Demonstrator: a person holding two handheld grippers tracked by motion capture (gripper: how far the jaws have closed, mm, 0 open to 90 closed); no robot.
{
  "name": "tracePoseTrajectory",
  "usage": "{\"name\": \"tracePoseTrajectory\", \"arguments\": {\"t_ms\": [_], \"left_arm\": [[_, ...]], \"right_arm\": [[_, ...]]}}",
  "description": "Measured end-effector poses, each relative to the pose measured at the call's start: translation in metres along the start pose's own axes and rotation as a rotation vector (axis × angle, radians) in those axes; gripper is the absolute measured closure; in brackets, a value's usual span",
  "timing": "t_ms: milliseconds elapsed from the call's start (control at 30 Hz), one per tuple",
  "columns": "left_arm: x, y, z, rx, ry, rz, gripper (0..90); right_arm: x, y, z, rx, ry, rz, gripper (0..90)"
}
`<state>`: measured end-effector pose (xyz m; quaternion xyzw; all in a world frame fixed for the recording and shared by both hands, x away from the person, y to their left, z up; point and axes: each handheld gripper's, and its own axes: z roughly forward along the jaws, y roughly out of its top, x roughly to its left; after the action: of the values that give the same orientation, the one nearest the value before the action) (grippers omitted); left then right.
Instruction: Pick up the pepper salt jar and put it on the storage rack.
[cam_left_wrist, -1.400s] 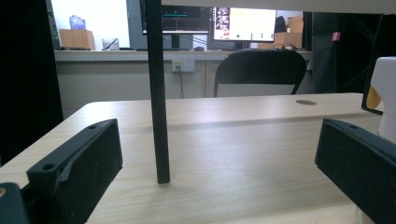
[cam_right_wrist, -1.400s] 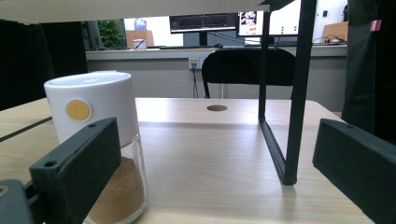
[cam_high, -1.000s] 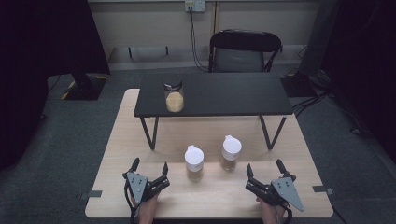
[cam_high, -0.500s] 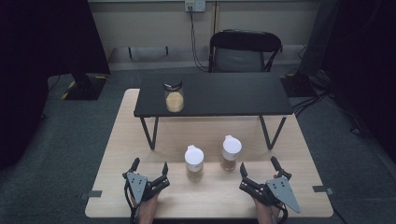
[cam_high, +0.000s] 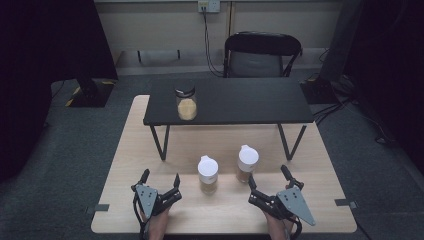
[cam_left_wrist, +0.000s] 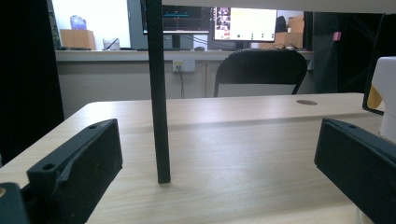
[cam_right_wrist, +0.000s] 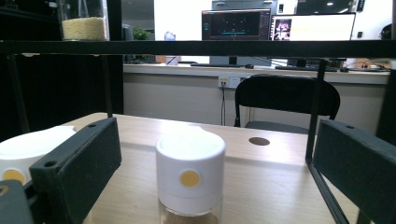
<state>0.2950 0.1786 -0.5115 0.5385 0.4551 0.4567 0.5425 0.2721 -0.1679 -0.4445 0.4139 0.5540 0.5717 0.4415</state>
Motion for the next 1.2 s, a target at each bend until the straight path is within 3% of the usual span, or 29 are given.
{"name": "tracePoseTrajectory", "arguments": {"t_ms": [467, 567, 667, 1200], "left_arm": [[0.0, 0.0, 0.0, 0.0, 0.0, 0.0, 0.4], [0.0, 0.0, 0.0, 0.0, 0.0, 0.0, 0.5], [0.0, 0.0, 0.0, 0.0, 0.0, 0.0, 0.4], [0.0, 0.0, 0.0, 0.0, 0.0, 0.0, 0.4]], "right_arm": [[0.021, 0.007, 0.007, 0.006, 0.045, -0.014, 0.0], [0.025, 0.009, 0.009, 0.002, 0.081, -0.017, 0.0], [0.031, 0.011, 0.011, 0.01, 0.085, -0.034, 0.0], [0.049, 0.018, 0.018, -0.008, 0.125, -0.002, 0.0]]}}
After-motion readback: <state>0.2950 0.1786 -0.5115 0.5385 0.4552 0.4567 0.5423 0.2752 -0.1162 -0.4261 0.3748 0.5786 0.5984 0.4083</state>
